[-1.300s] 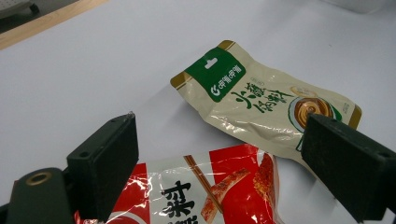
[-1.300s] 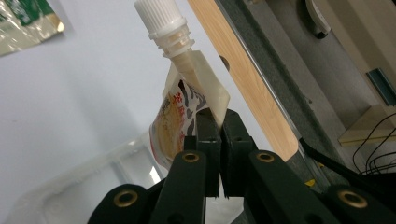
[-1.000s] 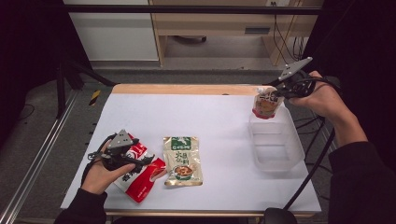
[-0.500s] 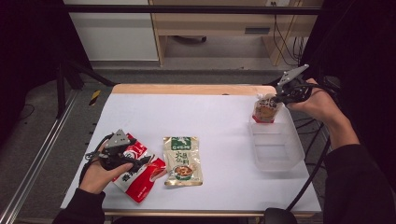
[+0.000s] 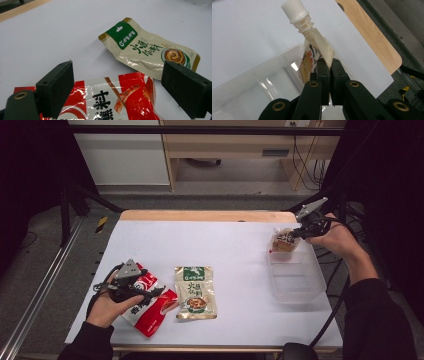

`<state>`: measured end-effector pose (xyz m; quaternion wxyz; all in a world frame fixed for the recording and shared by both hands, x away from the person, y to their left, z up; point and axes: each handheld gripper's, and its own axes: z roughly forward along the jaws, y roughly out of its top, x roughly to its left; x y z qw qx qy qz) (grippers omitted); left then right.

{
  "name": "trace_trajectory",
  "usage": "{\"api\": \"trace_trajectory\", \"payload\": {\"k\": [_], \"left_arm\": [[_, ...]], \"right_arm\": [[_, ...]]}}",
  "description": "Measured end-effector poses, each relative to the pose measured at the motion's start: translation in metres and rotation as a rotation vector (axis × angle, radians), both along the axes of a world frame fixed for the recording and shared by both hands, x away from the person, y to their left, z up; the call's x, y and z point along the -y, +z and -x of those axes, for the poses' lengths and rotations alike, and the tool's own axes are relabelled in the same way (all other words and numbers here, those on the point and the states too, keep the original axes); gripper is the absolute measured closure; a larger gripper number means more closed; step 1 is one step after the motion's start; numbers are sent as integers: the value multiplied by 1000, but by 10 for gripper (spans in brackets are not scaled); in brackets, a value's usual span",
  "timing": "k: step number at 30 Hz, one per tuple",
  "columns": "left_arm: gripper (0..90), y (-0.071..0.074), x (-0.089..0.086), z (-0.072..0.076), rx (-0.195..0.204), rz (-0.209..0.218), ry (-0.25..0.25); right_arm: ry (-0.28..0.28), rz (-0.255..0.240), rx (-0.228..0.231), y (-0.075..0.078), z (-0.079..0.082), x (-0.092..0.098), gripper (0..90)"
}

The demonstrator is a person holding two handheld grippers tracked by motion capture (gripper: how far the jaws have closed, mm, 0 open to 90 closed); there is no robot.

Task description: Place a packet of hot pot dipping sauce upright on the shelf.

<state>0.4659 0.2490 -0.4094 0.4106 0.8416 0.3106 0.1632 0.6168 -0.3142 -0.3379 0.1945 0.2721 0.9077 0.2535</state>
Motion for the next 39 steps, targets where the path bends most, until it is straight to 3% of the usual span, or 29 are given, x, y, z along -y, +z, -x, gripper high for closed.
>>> {"api": "trace_trajectory", "payload": {"k": [13,18,19,20,21,22,25,28,29,35,39], "left_arm": [[113,1,0,0,1,2,-1],[113,1,-1,0,2,6,1],[113,1,-1,0,2,6,1],[113,1,-1,0,3,6,2],[113,1,-1,0,3,6,2],[113,1,-1,0,3,5,2],[113,1,1,0,4,8,-2],[113,2,4,1,7,9,-11],[112,2,4,1,7,9,-11],[108,3,11,1,18,5,-25],[105,5,14,1,25,-2,-34]], "right_arm": [[-36,-32,-6,-3,-1,3,840],[-78,-48,3,0,2,3,623],[-78,-48,3,0,2,3,623],[-96,-65,33,4,6,3,532],[-96,-65,33,4,6,3,532],[-109,-75,63,9,13,1,445],[-124,-66,95,15,21,-3,381],[-130,-72,165,27,39,-14,300],[-130,-72,165,27,39,-14,300],[-140,-147,223,43,75,-43,156],[-140,-180,238,42,90,-58,145]]}}
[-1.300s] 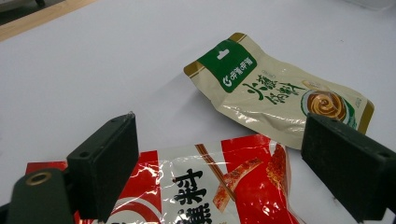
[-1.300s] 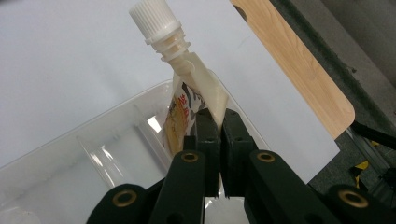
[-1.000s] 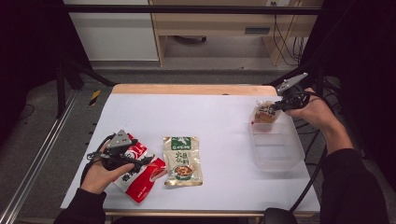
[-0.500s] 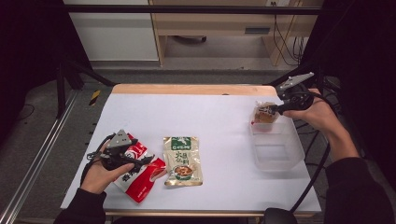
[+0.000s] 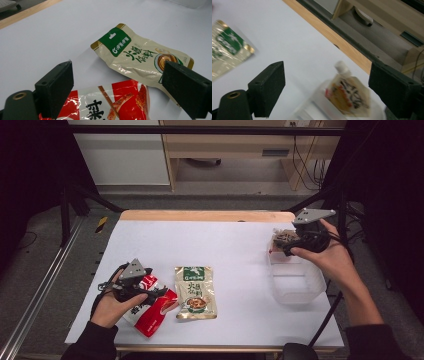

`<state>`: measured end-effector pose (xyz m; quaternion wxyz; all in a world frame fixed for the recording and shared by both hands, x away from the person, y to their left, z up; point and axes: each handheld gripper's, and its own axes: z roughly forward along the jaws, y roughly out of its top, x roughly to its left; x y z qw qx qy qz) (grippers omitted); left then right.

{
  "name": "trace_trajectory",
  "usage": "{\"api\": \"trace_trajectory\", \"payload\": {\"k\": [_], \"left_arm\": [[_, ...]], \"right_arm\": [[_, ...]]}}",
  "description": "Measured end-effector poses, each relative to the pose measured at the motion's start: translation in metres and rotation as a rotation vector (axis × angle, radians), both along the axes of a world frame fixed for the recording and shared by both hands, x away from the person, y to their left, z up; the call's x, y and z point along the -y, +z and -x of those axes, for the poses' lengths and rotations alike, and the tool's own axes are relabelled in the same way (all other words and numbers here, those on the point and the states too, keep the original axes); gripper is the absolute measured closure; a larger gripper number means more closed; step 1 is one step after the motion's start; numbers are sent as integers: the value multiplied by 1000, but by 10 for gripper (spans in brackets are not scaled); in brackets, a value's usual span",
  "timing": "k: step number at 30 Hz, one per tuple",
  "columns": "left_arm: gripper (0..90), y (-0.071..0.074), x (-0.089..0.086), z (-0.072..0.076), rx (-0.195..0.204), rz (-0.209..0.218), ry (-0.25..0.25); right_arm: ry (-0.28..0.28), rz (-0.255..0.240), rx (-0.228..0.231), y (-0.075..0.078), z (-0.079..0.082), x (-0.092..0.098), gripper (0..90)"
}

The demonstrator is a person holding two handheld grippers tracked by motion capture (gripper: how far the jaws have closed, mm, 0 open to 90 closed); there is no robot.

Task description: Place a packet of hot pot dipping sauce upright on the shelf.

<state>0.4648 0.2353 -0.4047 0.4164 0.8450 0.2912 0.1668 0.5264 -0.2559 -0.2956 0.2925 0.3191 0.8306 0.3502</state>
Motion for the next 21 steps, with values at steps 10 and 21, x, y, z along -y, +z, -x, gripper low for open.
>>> {"api": "trace_trajectory", "payload": {"k": [10,21], "left_arm": [[103,0,9,-8,0,-17,-26],[101,-5,30,-25,-10,-53,-63]], "right_arm": [[-14,-102,33,-31,42,-50,159],[50,-151,-33,-82,58,-117,195]]}}
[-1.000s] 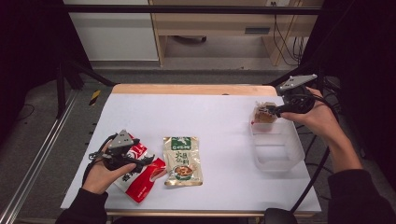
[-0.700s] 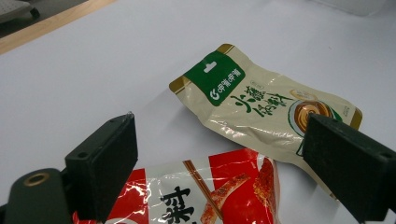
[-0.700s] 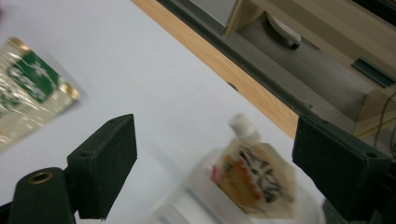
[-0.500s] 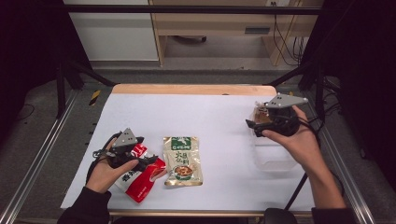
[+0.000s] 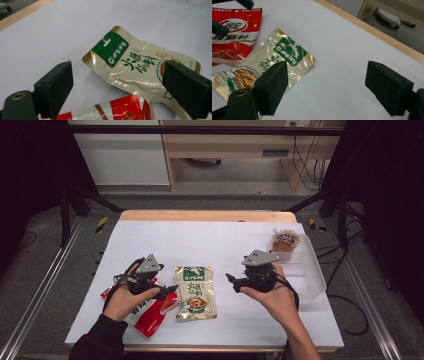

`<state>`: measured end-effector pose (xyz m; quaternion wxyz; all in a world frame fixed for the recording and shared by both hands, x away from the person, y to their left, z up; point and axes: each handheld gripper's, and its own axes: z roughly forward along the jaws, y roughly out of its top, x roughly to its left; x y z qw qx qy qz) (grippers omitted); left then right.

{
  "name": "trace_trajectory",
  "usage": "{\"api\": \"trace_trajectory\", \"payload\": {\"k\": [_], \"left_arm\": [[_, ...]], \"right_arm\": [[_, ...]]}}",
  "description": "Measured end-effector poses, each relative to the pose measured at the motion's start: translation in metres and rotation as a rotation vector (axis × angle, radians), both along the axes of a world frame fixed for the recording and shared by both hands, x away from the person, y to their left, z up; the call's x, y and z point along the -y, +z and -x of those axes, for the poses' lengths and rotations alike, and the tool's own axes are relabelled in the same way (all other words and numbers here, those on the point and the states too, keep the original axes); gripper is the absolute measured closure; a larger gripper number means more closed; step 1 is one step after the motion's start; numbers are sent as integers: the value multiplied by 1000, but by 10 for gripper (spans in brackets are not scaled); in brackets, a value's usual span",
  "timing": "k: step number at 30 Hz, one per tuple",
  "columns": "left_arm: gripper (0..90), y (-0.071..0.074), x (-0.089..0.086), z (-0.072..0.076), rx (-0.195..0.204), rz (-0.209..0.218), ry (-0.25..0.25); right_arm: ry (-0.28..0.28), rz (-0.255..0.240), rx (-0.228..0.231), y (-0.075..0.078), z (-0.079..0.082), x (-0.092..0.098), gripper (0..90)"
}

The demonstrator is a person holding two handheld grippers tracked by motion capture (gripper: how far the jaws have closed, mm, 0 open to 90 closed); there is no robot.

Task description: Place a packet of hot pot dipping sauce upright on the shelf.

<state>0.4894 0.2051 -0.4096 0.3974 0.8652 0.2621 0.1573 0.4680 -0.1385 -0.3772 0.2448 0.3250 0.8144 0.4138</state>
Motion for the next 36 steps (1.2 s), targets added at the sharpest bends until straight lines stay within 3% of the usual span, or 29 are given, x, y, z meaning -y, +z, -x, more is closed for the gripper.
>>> {"api": "trace_trajectory", "payload": {"k": [6,13,15,16,19,22,26,29,36], "left_arm": [[101,-3,3,-14,-12,2,3],[102,-7,10,-20,-12,1,-12],[102,-8,10,-20,-15,-3,-7],[102,-9,9,-20,-18,4,-4],[104,-11,10,-20,-20,0,0],[107,-18,9,-22,-38,-12,1],[110,-24,8,-27,-55,-8,10],[127,-29,10,-32,-70,-29,-2],[149,-45,21,-43,-138,-60,-20]], "right_arm": [[8,-7,-18,-24,0,-22,197],[-19,-19,-11,-42,4,-28,197],[-33,-35,-14,-46,6,-26,202],[-40,-80,-34,-50,8,-24,222],[-48,-84,-39,-54,10,-24,232],[-36,-46,-44,-61,13,-27,233],[-41,-35,-46,-63,12,-28,230],[-36,-25,-55,-65,12,-30,230],[-28,6,-72,-70,18,-32,232]]}}
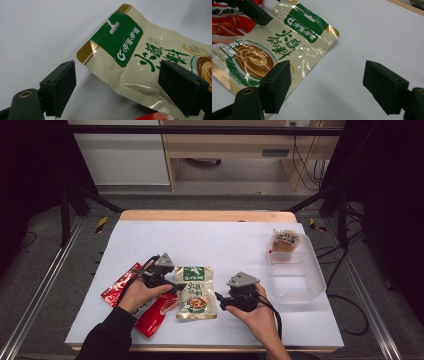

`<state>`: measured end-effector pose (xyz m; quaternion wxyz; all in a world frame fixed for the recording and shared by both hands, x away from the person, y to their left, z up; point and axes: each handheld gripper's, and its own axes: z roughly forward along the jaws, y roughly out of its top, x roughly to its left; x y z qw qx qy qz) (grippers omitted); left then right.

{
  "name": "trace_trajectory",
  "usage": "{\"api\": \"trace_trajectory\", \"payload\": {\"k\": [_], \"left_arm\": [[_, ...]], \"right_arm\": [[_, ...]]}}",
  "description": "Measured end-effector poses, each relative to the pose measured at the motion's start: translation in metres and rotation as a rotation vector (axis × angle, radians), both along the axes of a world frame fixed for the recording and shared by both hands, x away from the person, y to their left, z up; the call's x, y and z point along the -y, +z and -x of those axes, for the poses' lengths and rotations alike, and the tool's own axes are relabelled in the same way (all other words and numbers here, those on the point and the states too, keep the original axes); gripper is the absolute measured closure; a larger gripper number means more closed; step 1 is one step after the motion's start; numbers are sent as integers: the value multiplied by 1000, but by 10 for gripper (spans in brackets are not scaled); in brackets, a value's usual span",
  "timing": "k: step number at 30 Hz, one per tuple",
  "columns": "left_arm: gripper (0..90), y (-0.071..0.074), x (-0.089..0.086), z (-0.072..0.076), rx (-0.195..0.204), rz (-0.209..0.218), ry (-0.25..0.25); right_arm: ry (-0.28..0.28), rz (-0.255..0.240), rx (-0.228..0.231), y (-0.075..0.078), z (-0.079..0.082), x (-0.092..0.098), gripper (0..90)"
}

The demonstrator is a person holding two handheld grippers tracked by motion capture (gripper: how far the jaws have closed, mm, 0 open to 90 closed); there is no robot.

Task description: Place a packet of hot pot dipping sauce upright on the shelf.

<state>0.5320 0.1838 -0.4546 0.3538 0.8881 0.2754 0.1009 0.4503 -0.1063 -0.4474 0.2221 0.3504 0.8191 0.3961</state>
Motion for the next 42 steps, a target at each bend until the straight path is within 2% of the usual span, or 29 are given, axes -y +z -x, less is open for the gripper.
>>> {"api": "trace_trajectory", "payload": {"k": [3,6,11,12,13,15,17,20,21,24,29,32,33,36,42], "left_arm": [[162,-3,1,-2,-2,-8,5],[193,-3,1,-3,-30,18,-12],[366,-2,3,1,-38,15,-38],[435,-1,3,2,-32,17,-35],[435,1,4,3,-24,15,-35],[504,3,4,5,-22,22,-40],[597,3,4,4,-27,25,-29],[748,2,5,4,-8,12,5],[748,2,5,4,-4,10,12],[873,5,3,6,15,19,39],[900,14,0,10,28,26,28],[900,28,-2,14,47,57,13],[900,28,-2,14,47,57,13],[900,43,2,21,79,66,-14],[900,58,5,29,110,80,-45]], "right_arm": [[-2,-1,-3,0,0,0,232],[-5,-1,-14,-2,-1,0,232],[3,-1,-21,-3,-2,1,233],[6,-1,-20,-3,-2,1,233],[6,-1,-20,-3,-2,1,233],[6,0,-20,-3,-2,1,233],[7,5,-21,-3,-2,2,233],[2,12,-21,-4,-3,2,231],[2,12,-21,-4,-3,2,231],[0,9,-18,-4,-3,3,230],[-8,6,-12,-4,-3,4,226],[-11,8,-9,-3,-4,5,223],[-11,8,-9,-3,-4,5,223],[-11,14,-6,-3,-4,6,221],[-11,11,1,-2,-4,6,220]]}}
